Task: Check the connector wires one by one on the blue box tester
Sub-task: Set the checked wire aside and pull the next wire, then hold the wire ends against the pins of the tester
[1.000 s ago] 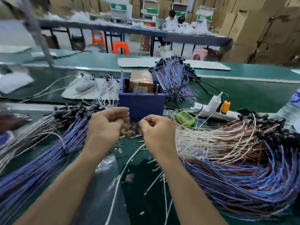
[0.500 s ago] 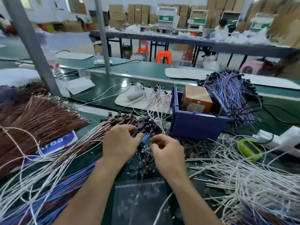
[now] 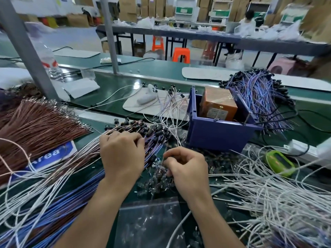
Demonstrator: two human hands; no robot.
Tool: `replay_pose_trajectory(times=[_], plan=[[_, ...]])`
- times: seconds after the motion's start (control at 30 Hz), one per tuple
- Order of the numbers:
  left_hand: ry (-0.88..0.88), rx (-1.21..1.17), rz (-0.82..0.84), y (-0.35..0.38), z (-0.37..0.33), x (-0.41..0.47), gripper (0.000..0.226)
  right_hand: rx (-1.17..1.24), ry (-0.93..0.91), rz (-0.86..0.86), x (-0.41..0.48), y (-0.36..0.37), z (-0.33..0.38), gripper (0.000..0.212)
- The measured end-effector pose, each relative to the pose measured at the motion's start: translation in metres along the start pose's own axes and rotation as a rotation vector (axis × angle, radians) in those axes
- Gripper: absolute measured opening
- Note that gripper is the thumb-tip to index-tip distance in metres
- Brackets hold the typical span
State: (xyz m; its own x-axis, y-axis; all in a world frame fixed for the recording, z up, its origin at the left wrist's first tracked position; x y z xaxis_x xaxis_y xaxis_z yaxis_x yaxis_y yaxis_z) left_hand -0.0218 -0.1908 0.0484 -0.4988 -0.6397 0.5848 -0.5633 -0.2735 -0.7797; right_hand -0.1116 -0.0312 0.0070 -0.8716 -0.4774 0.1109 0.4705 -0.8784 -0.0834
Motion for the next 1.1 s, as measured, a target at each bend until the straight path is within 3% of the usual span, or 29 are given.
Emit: replay_pose_trajectory(times=[0.1, 0.2, 0.37, 0.5, 0.67, 0.77, 0.83, 0.9, 1.0, 1.1], plan=[[-0.006, -0.085, -0.124, -0.018, -0.003, -0.002, 0.005, 0.104, -0.003, 0.002, -0.003, -0.001, 0.003, 0.024], [-0.045, -0.163, -0.145, -0.023, -0.005, -0.006, 0.005, 0.163, 0.018, -0.011, -0.002, -0.006, 0.002, 0.026], [-0.241, -0.197, 0.029, -0.004, 0.009, -0.007, 0.01, 0.181, 0.035, -0.032, -0.001, -0.012, 0.001, 0.027], [-0.423, -0.38, 0.135, 0.013, 0.027, -0.005, 0.023, 0.198, 0.051, -0.039, -0.001, -0.014, 0.0, 0.032], [-0.549, -0.57, 0.084, 0.016, 0.039, -0.006, 0.026, 0.204, 0.063, -0.039, 0.0, -0.015, -0.001, 0.034], [-0.407, -0.563, -0.072, -0.009, 0.029, -0.004, 0.029, 0.221, 0.068, -0.033, 0.0, -0.014, -0.001, 0.032], [-0.203, -0.58, -0.153, -0.026, 0.011, -0.005, 0.013, 0.262, 0.055, -0.016, -0.001, -0.013, 0.0, 0.021], [-0.007, -0.544, -0.14, -0.035, -0.014, -0.012, 0.013, 0.338, 0.055, 0.03, 0.0, -0.007, 0.002, 0.014], [0.252, -0.499, -0.072, -0.038, -0.048, -0.026, 0.017, 0.379, 0.06, 0.081, -0.001, 0.0, 0.004, 0.033], [0.279, -0.539, 0.055, -0.029, -0.056, -0.03, 0.02, 0.319, 0.038, 0.015, -0.002, -0.008, 0.001, 0.033]])
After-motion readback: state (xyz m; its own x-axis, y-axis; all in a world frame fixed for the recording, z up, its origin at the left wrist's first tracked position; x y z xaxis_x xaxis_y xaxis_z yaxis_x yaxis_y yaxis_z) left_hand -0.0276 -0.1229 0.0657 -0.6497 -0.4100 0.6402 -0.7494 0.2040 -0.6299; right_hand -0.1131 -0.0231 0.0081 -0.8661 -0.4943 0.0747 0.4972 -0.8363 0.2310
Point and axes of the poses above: each hand's wrist, its own x-axis towards the middle knuckle, its own y-axis out of the palm, z = x × y, the point moved 8 cm from there along x, towards the middle knuckle, and after that the axes turned 10 degrees about x, right-handed, at the moved point
